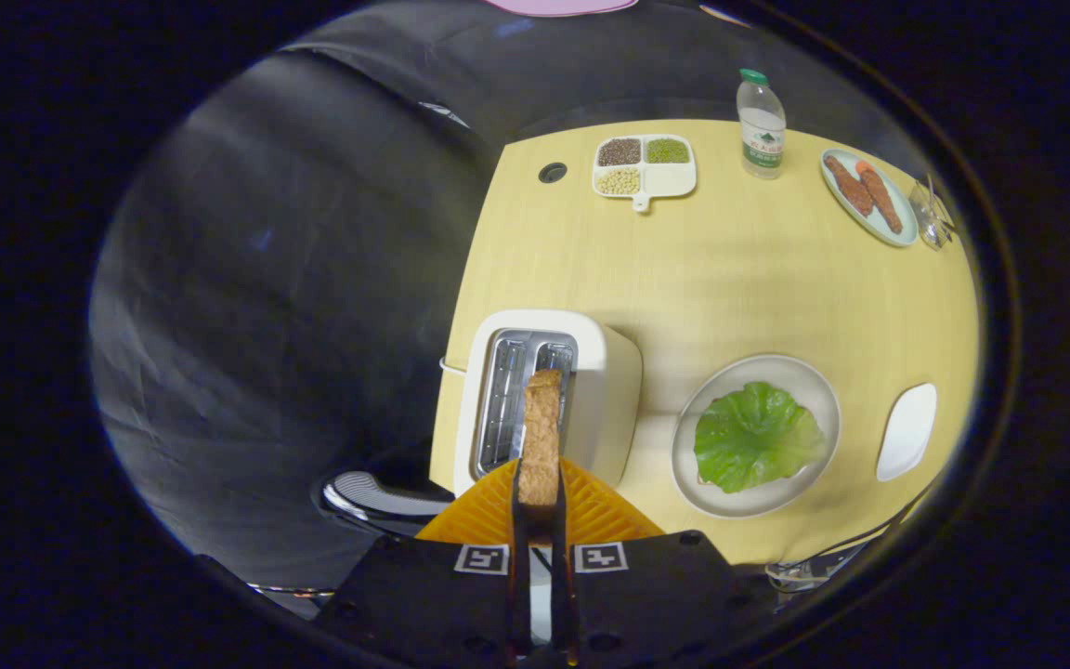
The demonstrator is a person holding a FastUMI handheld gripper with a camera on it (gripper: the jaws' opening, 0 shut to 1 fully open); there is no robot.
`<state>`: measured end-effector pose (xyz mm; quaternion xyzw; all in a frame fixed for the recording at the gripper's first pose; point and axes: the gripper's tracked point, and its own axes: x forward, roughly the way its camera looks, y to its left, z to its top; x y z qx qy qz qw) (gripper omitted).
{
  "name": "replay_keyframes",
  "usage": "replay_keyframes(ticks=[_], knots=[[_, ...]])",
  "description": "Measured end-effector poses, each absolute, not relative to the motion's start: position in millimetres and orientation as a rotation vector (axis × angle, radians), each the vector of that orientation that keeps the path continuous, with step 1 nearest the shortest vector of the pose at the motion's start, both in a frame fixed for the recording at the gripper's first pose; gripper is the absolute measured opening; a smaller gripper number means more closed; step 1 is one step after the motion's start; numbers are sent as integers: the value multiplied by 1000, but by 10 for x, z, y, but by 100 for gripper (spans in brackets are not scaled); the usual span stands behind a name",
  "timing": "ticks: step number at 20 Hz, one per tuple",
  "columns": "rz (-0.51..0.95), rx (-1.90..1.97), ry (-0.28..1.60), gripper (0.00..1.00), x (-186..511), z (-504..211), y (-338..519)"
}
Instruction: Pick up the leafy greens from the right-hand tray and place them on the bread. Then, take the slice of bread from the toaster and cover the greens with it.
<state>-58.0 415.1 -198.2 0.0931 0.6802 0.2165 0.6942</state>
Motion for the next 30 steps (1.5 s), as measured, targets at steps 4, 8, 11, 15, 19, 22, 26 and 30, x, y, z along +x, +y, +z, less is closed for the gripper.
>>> replay_keyframes(ticks=[4,8,11,15,19,22,26,30], knots=[[496,327,1507,12,-442,-1668,3943],[524,456,1486,12,-311,-1462,3619],[591,524,1441,11,-234,-1407,3351],[646,597,1433,11,-323,-1667,3012],[632,642,1436,11,-384,-2241,2710],[624,678,1424,11,-376,-2649,2611],[603,728,1499,12,-559,-3059,2491],[549,662,1531,11,-523,-3378,2322]])
